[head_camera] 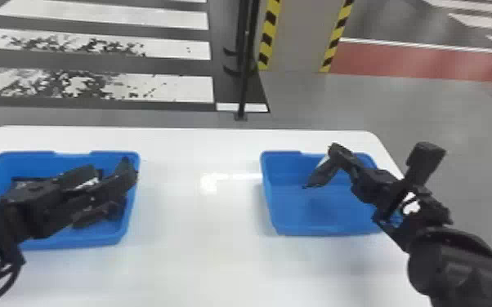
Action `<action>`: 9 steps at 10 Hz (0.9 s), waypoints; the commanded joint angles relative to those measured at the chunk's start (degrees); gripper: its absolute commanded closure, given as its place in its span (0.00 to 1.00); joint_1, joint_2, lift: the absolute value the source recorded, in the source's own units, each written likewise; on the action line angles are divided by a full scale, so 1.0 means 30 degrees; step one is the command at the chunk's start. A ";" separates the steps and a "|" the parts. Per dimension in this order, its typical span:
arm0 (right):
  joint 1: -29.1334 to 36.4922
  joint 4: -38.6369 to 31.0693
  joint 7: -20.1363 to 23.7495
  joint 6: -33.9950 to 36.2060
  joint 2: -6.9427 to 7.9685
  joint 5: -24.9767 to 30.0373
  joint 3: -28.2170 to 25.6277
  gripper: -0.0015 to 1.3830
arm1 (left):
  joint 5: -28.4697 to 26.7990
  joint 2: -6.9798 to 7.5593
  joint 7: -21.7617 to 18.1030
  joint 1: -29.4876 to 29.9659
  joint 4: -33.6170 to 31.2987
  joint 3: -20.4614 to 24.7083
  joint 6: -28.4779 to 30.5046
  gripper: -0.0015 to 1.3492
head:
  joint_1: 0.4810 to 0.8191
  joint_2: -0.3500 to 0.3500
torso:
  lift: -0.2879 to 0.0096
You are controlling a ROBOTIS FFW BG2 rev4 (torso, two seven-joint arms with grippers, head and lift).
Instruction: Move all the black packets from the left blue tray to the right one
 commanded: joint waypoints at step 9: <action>0.6946 -1.2340 0.0012 0.0478 0.0810 -0.2992 0.1437 0.14 | -0.4373 -0.0459 0.0292 -0.0078 0.0167 0.3544 0.1282 0.10 | 0.63 0.55 | 0.50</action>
